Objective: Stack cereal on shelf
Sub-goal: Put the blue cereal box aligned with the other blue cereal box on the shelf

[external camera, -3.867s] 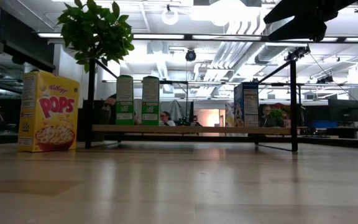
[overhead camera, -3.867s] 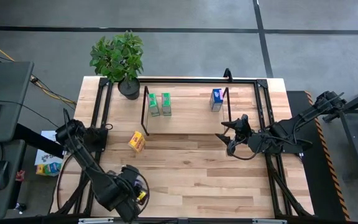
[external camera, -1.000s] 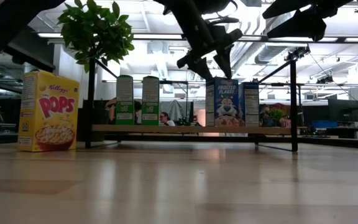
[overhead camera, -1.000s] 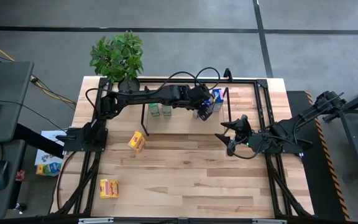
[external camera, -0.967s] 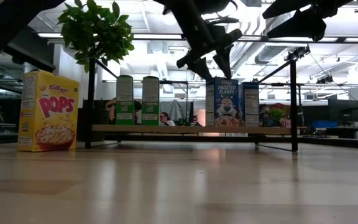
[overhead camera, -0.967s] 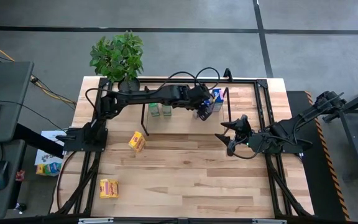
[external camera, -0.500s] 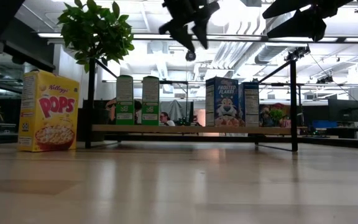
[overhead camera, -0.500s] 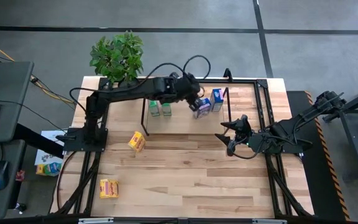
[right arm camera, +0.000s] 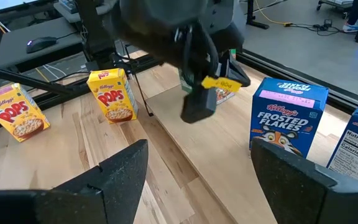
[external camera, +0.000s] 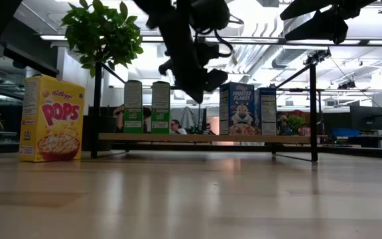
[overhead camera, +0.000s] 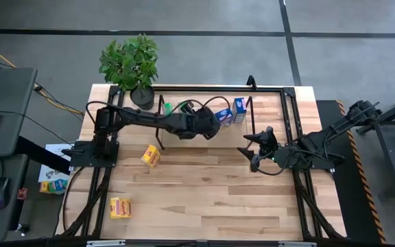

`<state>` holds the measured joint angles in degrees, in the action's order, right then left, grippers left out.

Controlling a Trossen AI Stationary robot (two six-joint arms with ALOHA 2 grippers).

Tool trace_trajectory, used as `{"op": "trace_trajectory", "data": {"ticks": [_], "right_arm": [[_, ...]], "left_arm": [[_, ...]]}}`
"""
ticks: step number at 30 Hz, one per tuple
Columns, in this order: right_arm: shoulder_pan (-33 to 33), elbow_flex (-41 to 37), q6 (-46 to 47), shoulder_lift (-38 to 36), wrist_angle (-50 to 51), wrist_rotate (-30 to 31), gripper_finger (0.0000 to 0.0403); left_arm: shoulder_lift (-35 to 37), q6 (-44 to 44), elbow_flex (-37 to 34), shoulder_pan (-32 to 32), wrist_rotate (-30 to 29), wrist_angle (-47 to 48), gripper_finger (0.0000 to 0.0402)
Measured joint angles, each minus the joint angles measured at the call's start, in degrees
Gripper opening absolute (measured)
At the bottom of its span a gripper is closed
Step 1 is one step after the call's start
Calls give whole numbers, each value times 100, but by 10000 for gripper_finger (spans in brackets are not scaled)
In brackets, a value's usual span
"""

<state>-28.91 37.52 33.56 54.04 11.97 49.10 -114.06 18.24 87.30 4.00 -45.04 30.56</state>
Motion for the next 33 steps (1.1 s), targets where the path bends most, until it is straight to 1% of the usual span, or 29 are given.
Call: {"op": "trace_trajectory", "data": {"ticks": [3, 7, 11, 13, 19, 24, 30, 33], "right_arm": [[2, 0, -1, 0, 0, 39, 277], [2, 0, 4, 0, -2, 39, 277], [2, 0, 4, 0, -2, 17, 277], [2, 0, 7, 0, -2, 15, 277], [2, 0, 94, 0, 0, 9, 277], [2, 0, 94, 0, -2, 0, 277], [2, 0, 57, 0, 0, 0, 277], [2, 0, 49, 0, 0, 0, 277]], "left_arm": [[2, -136, -407, -32, -309, -908, 2], [4, -703, -878, -28, -181, -2325, 1], [7, -970, -1192, 50, -125, -2975, 0], [7, -1107, -1305, 121, 69, -3262, 0], [7, -1292, -1439, 248, 401, -3626, 0], [7, -1587, -1439, 175, 769, -3790, 0], [7, -1703, -1439, 44, 1002, -3779, 0], [45, -1781, -1439, -16, 1019, -3728, 0]]}}
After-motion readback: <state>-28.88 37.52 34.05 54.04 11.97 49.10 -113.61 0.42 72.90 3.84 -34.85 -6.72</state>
